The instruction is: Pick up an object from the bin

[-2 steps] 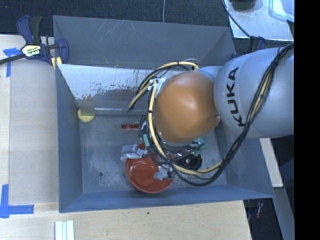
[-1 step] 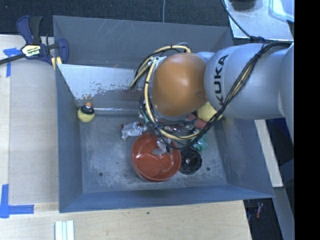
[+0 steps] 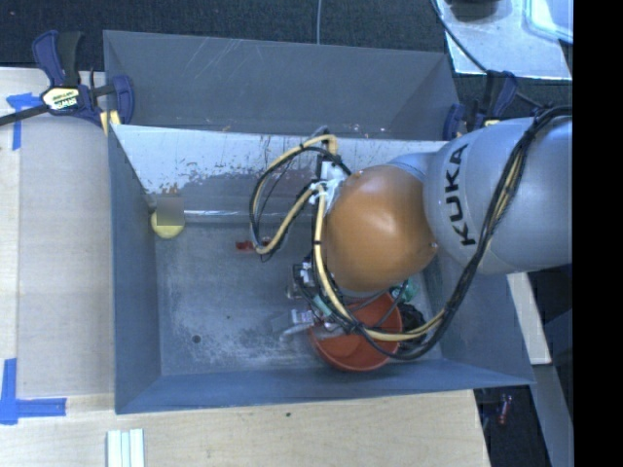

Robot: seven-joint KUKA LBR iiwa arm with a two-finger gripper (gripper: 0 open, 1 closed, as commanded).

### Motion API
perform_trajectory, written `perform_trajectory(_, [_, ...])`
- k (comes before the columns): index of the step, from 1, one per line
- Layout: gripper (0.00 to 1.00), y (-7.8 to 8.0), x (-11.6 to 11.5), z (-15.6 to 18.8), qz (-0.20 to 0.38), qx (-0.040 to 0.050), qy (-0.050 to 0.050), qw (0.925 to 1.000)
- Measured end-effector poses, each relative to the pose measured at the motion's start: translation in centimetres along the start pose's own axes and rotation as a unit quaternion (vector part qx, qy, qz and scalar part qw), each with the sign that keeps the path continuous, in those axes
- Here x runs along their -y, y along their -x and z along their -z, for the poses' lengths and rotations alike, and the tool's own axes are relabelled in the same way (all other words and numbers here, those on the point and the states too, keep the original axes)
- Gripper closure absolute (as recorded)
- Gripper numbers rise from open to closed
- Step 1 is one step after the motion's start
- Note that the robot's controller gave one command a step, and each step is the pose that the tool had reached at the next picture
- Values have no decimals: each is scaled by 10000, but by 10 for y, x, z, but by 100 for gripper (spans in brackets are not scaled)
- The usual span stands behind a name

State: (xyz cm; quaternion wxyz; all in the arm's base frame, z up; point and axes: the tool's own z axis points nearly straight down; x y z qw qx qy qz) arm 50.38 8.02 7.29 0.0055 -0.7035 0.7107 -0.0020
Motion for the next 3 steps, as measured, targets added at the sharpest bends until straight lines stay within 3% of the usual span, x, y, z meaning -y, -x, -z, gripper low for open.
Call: perform_trajectory(3, [100,-1,2,15,-32,-16,-9,10000])
